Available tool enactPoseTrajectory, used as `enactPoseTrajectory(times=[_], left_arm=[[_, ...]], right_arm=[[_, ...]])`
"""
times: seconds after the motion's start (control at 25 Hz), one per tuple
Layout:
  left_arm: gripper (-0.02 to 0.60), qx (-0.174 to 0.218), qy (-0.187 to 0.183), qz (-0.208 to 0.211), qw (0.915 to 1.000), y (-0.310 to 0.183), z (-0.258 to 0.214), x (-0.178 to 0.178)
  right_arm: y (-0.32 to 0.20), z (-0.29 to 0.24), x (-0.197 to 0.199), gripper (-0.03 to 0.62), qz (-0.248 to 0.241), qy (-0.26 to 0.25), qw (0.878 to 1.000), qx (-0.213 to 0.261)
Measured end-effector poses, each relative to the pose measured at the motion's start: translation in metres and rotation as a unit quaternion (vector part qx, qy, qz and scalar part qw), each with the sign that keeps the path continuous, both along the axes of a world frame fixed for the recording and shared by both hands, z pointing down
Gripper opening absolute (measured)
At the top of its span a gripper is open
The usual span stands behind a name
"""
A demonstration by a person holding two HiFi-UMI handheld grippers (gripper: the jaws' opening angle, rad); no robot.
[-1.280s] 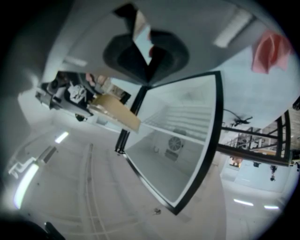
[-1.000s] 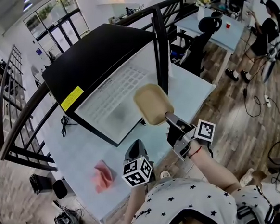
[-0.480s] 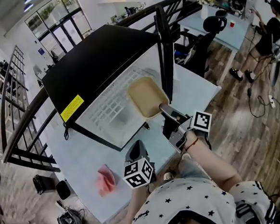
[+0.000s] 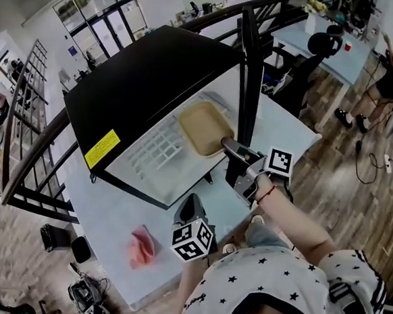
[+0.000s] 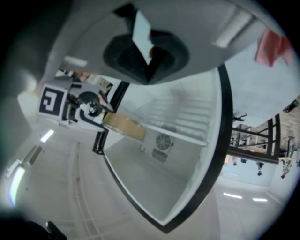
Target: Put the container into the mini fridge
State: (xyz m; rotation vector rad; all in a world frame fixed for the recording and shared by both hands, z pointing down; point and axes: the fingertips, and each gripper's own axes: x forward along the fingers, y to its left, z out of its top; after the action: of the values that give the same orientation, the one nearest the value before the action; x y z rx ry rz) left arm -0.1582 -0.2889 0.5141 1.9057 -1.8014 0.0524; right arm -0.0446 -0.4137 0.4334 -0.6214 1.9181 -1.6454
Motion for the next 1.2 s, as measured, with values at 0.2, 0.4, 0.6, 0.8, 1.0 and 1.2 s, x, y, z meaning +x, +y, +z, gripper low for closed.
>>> enactPoseTrajectory(times=[0.2, 0.4, 0.6, 0.8, 1.0, 1.2], left_arm=[[0.006, -0.003, -0.003, -0.024, 0.9997, -0.002, 0.001, -0.004], [0.006, -0.005, -0.002, -0.049, 0.9988, 0.001, 0.003, -0.015], [0.006, -0.004, -0.001, -0.065, 0.9979, 0.004, 0.004, -0.021], [0.006, -0.003, 0.000, -0.077, 0.9970, 0.005, 0.004, -0.025], [0.006, -0.004, 0.001, -0.082, 0.9966, 0.004, 0.005, -0.029], [0.006, -0.005, 0.001, -0.082, 0.9966, 0.004, 0.007, -0.029]], right_arm=[[-0.016, 0.001, -0.011, 0.227, -0.012, -0.008, 1.000, -0.021], [-0.028, 0.002, -0.026, 0.227, -0.022, -0.005, 0.999, -0.033], [-0.037, 0.004, -0.038, 0.227, -0.030, 0.000, 0.999, -0.042], [-0.046, 0.004, -0.046, 0.227, -0.031, 0.002, 0.998, -0.048], [-0.057, 0.003, -0.053, 0.227, -0.026, 0.000, 0.998, -0.053], [-0.064, 0.005, -0.056, 0.227, -0.024, -0.002, 0.998, -0.056]])
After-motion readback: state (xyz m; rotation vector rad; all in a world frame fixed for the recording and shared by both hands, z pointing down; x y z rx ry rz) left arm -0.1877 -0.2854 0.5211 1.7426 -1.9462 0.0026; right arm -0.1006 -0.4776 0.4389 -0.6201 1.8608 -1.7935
